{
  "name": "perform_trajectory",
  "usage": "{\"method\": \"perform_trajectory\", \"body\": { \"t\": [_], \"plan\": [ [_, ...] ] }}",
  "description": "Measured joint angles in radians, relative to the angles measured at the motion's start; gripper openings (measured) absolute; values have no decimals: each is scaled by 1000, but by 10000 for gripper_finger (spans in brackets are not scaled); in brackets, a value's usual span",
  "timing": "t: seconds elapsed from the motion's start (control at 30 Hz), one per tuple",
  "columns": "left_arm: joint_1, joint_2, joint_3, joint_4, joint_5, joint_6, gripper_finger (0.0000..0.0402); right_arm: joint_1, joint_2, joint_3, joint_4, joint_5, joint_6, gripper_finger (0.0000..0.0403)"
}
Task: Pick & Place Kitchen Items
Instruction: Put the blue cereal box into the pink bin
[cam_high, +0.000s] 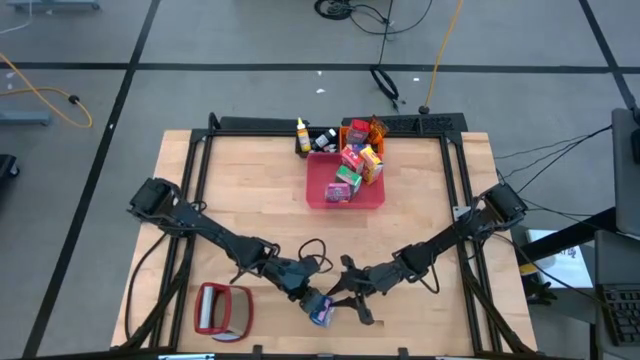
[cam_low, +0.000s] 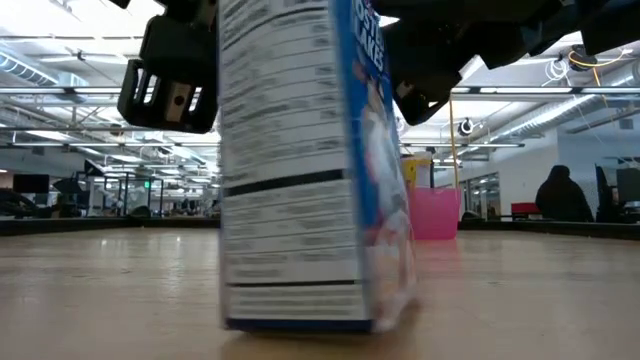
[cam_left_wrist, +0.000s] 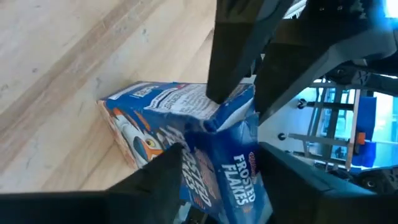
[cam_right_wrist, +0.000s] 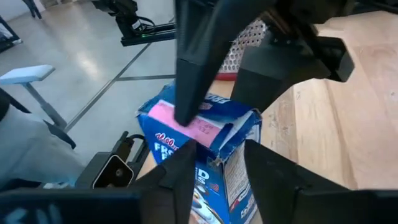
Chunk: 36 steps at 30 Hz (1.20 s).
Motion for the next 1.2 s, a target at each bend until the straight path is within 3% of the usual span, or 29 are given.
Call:
{"method": "perform_trajectory", "body": {
  "t": [0.27,0.33,0.53,0.83,1.2],
  "plan": [
    [6,0,0,-5,1,50,36,-1,0,0,-5,-46,-1,55],
    [7,0,0,-5,1,60,12,-1,0,0,-5,-46,-1,41],
    [24,0,0,-5,54,60,4,-6,-5,0,-6,-45,-1,28],
    [38,-12,0,-12,93,69,2,-19,-6,0,-1,-49,44,57],
    [56,-94,4,-111,99,106,0,-67,-5,0,-4,-158,166,135]
  ]
}}
